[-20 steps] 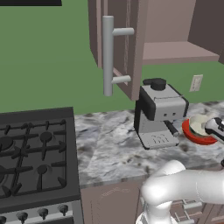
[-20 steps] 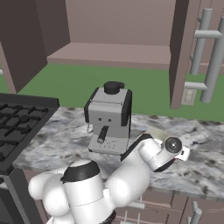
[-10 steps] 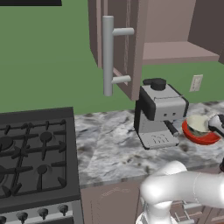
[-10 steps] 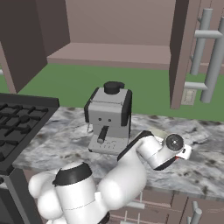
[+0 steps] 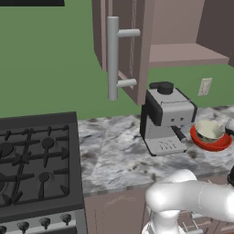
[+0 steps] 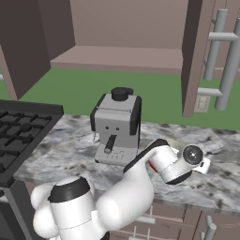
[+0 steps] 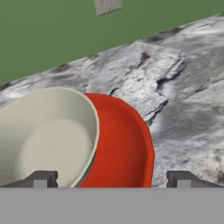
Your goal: Pick up the bowls on the counter and stack them on top of one another in the open cabinet. Place the smaller bowl on top of the larger bowl.
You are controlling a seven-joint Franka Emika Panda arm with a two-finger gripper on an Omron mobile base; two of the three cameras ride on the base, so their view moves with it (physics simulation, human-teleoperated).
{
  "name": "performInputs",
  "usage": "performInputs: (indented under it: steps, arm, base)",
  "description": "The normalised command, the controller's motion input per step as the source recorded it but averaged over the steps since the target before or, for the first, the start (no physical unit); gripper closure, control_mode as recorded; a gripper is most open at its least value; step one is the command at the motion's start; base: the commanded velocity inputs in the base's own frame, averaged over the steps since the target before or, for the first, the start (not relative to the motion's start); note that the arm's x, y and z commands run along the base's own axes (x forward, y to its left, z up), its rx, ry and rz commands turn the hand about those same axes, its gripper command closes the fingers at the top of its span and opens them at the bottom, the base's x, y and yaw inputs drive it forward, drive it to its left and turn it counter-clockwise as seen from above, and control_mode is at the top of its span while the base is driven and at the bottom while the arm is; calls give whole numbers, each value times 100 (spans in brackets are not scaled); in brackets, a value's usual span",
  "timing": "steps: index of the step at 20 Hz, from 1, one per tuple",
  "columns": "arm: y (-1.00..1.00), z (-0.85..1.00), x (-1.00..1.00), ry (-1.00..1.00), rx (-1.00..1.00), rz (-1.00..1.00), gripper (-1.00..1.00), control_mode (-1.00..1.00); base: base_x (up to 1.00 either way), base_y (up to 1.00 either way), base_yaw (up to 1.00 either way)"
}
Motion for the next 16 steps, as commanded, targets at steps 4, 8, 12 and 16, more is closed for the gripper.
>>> performInputs:
  steps: [4,8,12,16]
  arm:
    - [-18,19,-34,7,7,0,-100,-100]
    - [-14,6,-40,10,9,0,-100,-100]
    - [-5,0,-37,10,11,0,-100,-100]
    - [1,0,-15,2,11,-1,-100,-100]
  base:
    - [0,0,0]
    - [0,0,0]
    - [0,0,0]
    - [0,0,0]
